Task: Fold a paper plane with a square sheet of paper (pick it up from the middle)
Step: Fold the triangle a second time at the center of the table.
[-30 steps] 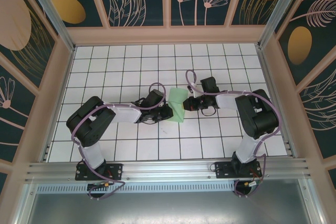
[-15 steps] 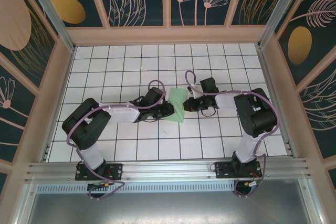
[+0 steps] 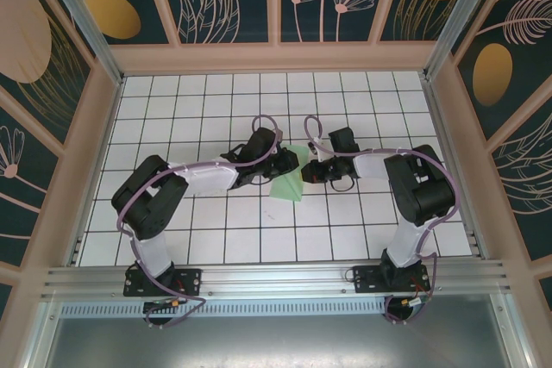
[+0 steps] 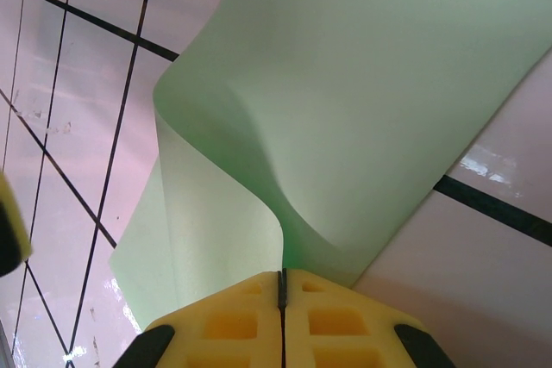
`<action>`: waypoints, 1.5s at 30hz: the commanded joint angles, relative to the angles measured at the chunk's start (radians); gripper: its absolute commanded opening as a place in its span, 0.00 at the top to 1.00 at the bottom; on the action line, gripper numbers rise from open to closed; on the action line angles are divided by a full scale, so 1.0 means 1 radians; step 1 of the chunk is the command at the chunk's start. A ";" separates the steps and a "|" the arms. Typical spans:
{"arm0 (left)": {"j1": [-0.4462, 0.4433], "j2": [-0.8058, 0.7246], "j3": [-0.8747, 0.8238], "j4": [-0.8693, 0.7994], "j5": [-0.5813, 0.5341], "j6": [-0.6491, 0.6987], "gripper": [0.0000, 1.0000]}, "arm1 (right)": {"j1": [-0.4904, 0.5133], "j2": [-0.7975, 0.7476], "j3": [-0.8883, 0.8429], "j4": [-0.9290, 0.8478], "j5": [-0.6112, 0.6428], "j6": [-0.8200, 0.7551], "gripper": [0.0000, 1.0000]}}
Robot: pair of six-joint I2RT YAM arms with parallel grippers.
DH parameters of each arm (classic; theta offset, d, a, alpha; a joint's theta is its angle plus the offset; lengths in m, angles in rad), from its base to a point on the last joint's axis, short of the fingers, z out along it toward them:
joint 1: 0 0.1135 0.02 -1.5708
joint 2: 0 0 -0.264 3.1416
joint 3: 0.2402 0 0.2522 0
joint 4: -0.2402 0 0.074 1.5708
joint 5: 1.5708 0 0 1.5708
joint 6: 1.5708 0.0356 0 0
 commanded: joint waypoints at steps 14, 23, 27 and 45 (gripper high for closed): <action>-0.004 0.100 -0.001 0.004 -0.014 -0.020 0.80 | -0.003 0.017 0.012 -0.002 -0.010 -0.026 0.91; -0.005 0.113 -0.073 0.034 -0.036 -0.025 0.80 | -0.004 0.025 0.014 0.003 -0.015 -0.021 0.90; -0.005 0.123 -0.088 0.045 -0.036 -0.028 0.80 | -0.004 0.035 0.017 0.002 -0.016 -0.019 0.90; 0.002 -0.005 -0.044 -0.048 -0.154 0.052 0.72 | -0.003 0.034 0.019 -0.007 -0.008 -0.023 0.91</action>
